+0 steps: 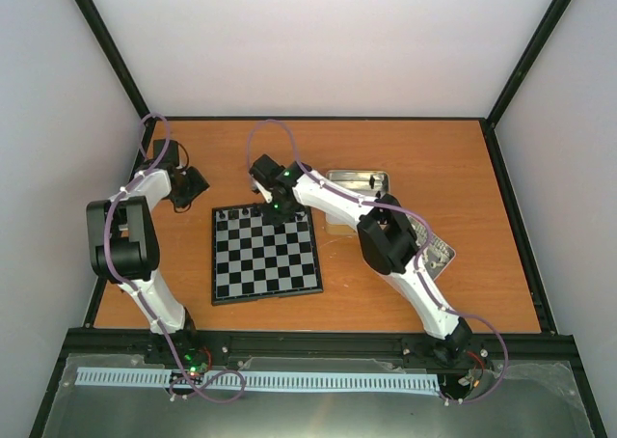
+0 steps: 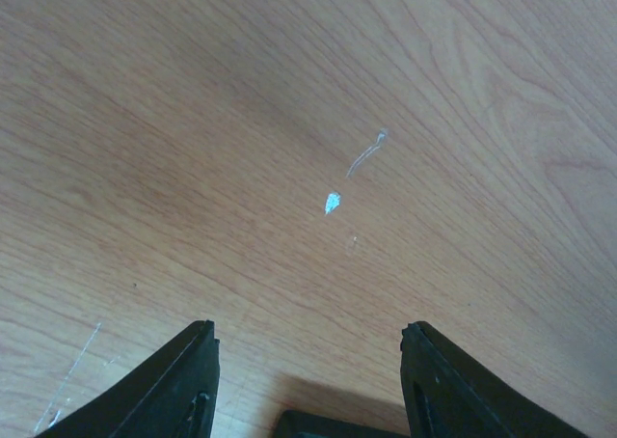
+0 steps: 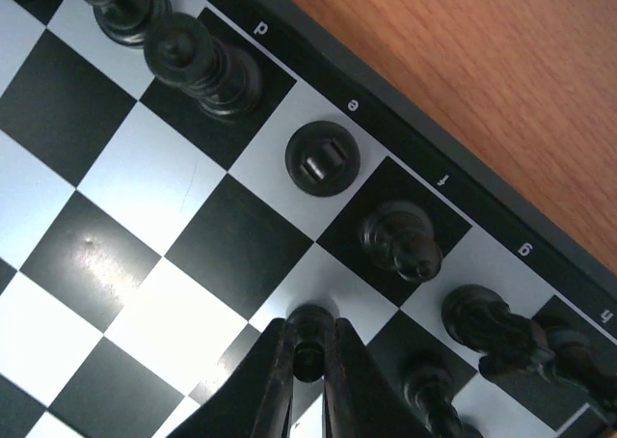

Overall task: Set up the chess pieces on the board
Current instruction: Place the chess piece on the chessboard, then pick up the chess piece from the storage box.

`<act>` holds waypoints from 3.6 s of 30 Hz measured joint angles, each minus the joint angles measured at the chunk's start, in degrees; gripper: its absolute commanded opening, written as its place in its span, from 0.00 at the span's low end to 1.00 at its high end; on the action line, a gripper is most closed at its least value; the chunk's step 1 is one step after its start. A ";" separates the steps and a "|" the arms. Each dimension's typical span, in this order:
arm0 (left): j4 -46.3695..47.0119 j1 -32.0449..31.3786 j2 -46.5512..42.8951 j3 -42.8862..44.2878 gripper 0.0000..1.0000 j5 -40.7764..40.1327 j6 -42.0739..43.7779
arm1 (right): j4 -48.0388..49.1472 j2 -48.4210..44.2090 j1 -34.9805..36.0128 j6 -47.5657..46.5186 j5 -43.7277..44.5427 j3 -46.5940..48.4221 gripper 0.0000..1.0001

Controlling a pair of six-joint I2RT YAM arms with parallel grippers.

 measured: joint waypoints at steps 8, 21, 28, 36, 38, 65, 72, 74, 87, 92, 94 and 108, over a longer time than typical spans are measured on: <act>0.02 -0.02 0.50 0.00 0.53 0.39 0.00 | 0.04 1.18 -0.15 -0.17 -0.24 0.31 0.32; 1.33 -0.02 0.50 -0.04 0.59 0.37 0.00 | 2.64 -6.45 -2.34 0.22 -3.04 -1.49 0.43; 3.10 -0.02 0.50 -0.20 0.59 0.17 0.11 | 10.08 -22.71 -8.76 5.11 -0.68 -12.68 0.43; 4.90 0.00 0.13 -0.28 0.59 -0.39 0.02 | 12.63 -29.46 -21.49 12.76 2.54 -26.62 0.43; 5.18 -0.02 -0.59 -0.31 0.59 -0.68 -0.22 | 11.89 -29.46 -23.17 13.38 2.62 -28.46 0.43; 14.10 0.00 -25.49 -18.49 0.59 -0.17 4.46 | 8.33 -23.19 -29.81 23.96 8.11 -29.75 0.21; 14.16 0.00 -25.09 -18.97 0.58 -0.04 6.12 | 6.16 -18.21 -29.81 25.49 10.95 -27.41 0.17; 14.16 0.00 -24.81 -19.06 0.58 -0.02 6.56 | 5.86 -17.64 -29.81 25.79 11.43 -26.99 0.17; 14.23 0.00 -22.97 -19.15 0.58 0.04 8.33 | 6.01 -13.57 -29.81 25.64 10.73 -26.43 0.17; 14.23 0.00 -22.34 -19.12 0.58 0.28 8.46 | 6.05 -13.44 -29.81 25.05 11.39 -26.34 0.17; 14.27 -0.02 -22.12 -19.12 0.58 0.44 8.46 | 6.14 -13.20 -29.86 24.63 11.65 -26.25 0.17; 14.27 0.00 -21.79 -19.10 0.59 0.94 8.50 | 8.33 -11.47 -30.01 21.38 13.00 -24.55 0.16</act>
